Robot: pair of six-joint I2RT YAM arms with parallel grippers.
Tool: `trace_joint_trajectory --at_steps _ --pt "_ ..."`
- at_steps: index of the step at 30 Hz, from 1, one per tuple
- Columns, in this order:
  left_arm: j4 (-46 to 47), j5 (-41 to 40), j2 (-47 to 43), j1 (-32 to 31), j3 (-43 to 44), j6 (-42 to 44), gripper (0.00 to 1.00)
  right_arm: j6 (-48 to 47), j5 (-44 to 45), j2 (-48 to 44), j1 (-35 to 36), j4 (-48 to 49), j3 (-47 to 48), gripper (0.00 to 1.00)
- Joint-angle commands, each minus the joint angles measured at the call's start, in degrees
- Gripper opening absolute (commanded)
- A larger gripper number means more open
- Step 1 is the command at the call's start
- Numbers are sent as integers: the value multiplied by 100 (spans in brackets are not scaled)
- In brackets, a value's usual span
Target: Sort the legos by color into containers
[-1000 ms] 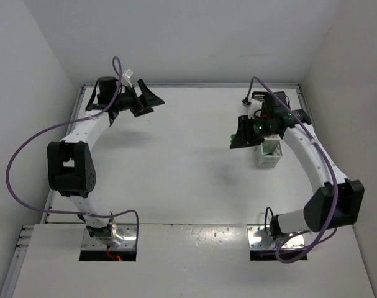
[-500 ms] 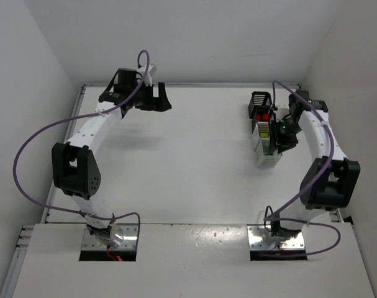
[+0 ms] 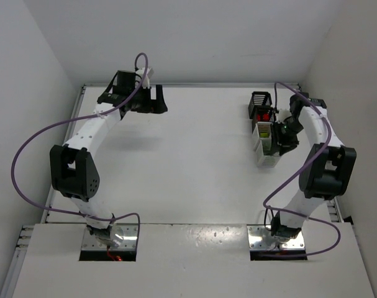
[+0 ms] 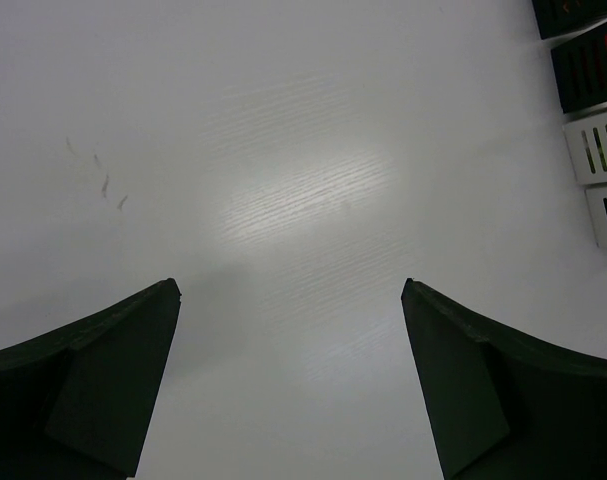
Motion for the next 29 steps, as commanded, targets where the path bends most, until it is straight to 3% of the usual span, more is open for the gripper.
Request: trace_joint_trajectory --at_steps 1,3,9,16,25,29 --pt "-80 163 -80 15 209 11 100 -23 -216 25 -35 48 400 20" --pt "-133 164 -79 15 271 90 100 -93 -277 25 -35 -22 471 38" --pt "-187 217 -79 15 271 205 100 -225 -656 -370 17 -145 603 61" --pt "-187 331 -79 129 219 318 100 -278 -744 -670 17 -145 831 69" --pt "-187 -196 -852 735 -598 381 100 21 -955 -424 -88 461 3097 86" --pt "32 -319 -1300 937 -1020 661 100 -40 -832 -73 -141 461 3249 89"
